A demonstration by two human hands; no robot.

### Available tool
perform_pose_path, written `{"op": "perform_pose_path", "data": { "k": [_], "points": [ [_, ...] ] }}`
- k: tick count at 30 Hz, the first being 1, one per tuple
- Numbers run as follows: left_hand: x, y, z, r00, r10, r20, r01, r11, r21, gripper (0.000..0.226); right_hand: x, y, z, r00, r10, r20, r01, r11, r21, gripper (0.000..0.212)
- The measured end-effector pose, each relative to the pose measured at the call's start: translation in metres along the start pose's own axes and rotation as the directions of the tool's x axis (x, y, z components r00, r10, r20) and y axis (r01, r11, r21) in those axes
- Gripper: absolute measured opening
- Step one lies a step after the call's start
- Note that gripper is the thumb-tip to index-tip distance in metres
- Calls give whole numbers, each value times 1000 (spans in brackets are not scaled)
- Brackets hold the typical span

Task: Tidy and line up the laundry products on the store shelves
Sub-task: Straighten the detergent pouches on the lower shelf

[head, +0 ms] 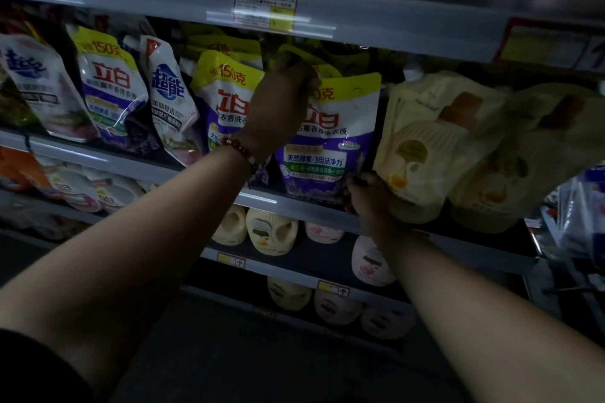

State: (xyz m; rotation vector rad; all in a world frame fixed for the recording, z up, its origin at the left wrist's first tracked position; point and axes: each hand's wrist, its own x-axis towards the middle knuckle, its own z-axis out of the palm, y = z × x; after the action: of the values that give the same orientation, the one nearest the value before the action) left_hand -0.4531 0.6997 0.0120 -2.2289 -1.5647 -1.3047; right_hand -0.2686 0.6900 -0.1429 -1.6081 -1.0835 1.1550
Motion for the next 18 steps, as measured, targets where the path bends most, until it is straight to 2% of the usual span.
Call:
{"op": "perform_pose_path", "data": {
  "k": [4,7,10,12,14,16,18],
  "points": [
    [0,-6,2,1000,-9,-28,9,1000,-11,25,12,24,4,982,-81,-168,39,970,-238,47],
    [4,-2,2,998,-26,-50,27,999,26,25,16,27,10,969,-59,-240,-3,968,-251,40],
    [-4,7,5,999,31,-39,-26,992,121,34,2,19,6,986,-13,-167,-16,985,-169,19],
    [-21,14,9,994,103,22,-105,985,139,45,-17,10,-9,996,-77,-34,67,970,-233,9],
    [-43,28,16,981,175,81,-186,972,147,53,-37,5,-32,991,-131,16,132,970,-205,10],
    [-65,47,29,973,200,111,-214,968,128,55,-58,3,-65,984,-178,-33,170,972,-164,26],
    [-87,69,46,971,203,128,-214,974,79,55,-71,8,-102,974,-175,-147,151,975,-162,28]
  ]
}}
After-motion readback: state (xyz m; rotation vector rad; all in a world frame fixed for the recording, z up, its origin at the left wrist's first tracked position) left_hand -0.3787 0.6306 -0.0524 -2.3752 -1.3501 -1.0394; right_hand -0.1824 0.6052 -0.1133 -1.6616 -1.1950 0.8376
